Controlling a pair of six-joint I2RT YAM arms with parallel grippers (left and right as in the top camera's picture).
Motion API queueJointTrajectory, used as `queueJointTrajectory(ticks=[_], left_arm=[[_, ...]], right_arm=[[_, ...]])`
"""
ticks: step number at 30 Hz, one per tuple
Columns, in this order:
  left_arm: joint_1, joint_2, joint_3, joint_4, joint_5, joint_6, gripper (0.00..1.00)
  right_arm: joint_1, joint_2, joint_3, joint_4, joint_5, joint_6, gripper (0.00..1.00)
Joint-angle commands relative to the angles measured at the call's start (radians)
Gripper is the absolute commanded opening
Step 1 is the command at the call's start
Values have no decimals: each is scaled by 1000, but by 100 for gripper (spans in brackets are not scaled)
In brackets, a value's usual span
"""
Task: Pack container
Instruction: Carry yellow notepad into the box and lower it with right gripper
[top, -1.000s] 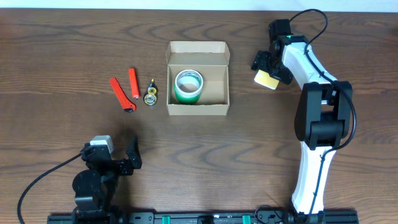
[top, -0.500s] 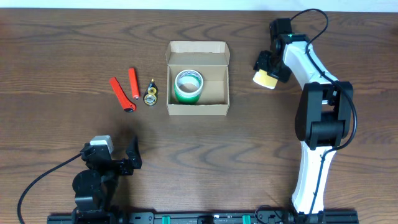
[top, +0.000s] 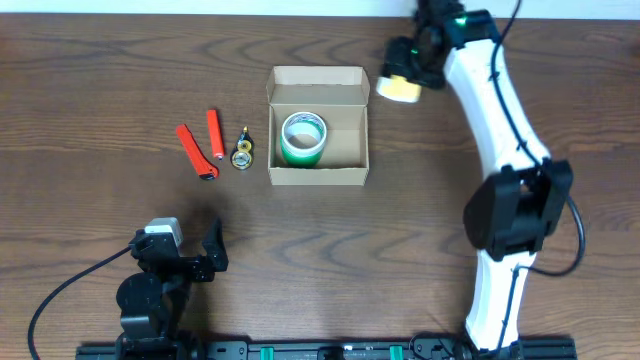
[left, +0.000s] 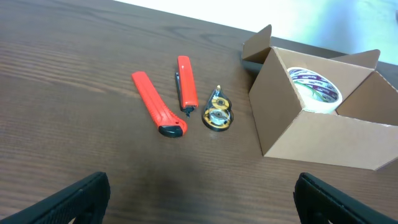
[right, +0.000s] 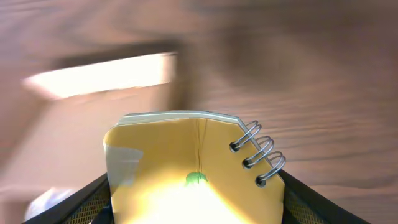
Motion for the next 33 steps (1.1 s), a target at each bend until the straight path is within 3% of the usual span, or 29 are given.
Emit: queueJointTrajectory(ticks=[1,11,23,33], left_arm=[[2,-5,-21,-3,3,-6,95],[2,-5,-21,-3,3,-6,95],[2,-5,-21,-3,3,-6,95],[2,-5,-21,-3,3,-6,95]], right_arm=[[122,-27,14,-7,-67,-37,68],[349,60,13,23,141,32,70],[365,165,13,79,157,140,70],[369,167,15,53,148,147,69]])
